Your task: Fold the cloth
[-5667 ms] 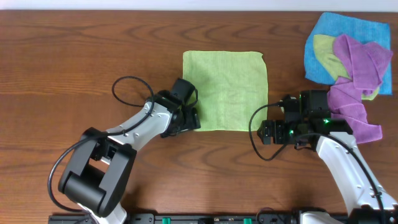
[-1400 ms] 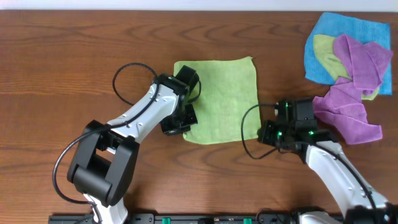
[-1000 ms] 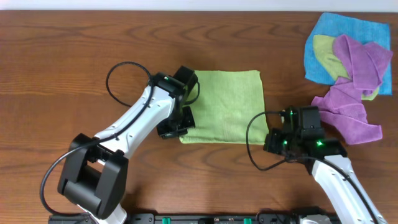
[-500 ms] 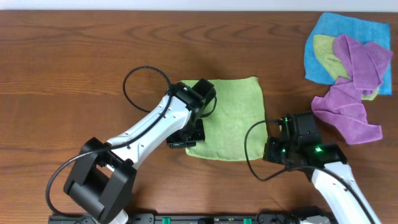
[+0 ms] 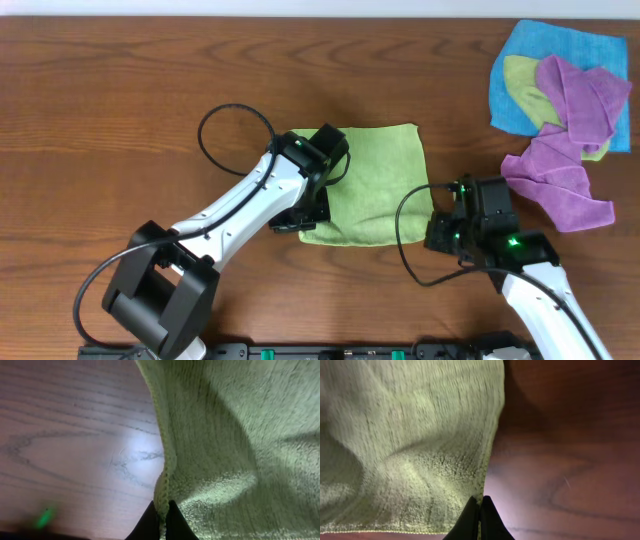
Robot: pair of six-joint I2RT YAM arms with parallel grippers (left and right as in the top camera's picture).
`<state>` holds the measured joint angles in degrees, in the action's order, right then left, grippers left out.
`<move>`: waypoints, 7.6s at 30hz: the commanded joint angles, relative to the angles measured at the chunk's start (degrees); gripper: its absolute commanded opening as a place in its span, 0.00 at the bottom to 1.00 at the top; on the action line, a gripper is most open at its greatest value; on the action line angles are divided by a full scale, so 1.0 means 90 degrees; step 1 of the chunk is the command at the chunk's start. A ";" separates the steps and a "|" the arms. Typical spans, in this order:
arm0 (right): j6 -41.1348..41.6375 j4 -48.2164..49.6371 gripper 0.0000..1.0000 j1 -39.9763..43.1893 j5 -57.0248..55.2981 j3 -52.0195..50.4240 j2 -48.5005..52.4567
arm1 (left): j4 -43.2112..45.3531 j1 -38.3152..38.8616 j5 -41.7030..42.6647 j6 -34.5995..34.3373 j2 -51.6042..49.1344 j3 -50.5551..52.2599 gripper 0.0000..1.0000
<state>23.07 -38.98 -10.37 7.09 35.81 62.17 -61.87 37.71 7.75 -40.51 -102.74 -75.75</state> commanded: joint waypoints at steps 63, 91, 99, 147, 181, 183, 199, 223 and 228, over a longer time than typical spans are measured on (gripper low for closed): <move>0.0078 0.5588 0.01 -0.0053 -0.0787 0.0019 0.3024 | 0.3342 -0.1479 -0.1370 0.0527 -0.1035 -0.0053 0.07; 0.0661 0.6096 0.99 -0.0061 -0.0571 0.0022 0.3138 | 0.3211 -0.1498 -0.1569 0.1219 -0.1042 -0.0505 0.51; 0.2310 0.5277 0.99 -0.0165 0.0491 0.0022 0.2606 | 0.1938 -0.1518 -0.1294 0.1217 -0.0867 -0.1664 0.82; 0.3393 0.8383 0.96 -0.0882 -0.1224 0.0078 0.4442 | 0.4427 -0.1056 0.0410 0.1649 -0.1763 0.0211 0.90; -0.1139 0.2480 0.99 -0.0476 0.0573 0.1802 0.3116 | 0.4187 -0.1061 0.0413 0.1673 -0.1763 0.0209 0.94; -0.2392 0.2033 0.99 -0.0476 0.0398 0.2113 0.3123 | 0.4189 -0.1061 0.0413 0.1673 -0.1763 0.0209 0.94; -0.6946 0.3922 0.99 -0.0724 -0.2929 0.2188 0.4857 | 0.4189 -0.1061 0.0401 0.1693 -0.1763 0.0209 0.97; -0.6654 0.6982 0.84 -0.0682 -0.2713 0.2186 0.5683 | 0.4163 -0.1056 0.0262 0.1695 -0.1763 0.0209 0.98; -0.6118 0.7720 0.87 -0.0515 -0.2868 0.2188 0.5717 | 0.4058 -0.1056 0.0260 0.1695 -0.1763 0.0209 0.98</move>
<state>-35.86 29.21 -16.16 -17.82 55.33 113.14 -23.20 28.29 10.31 -25.21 -115.79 -75.29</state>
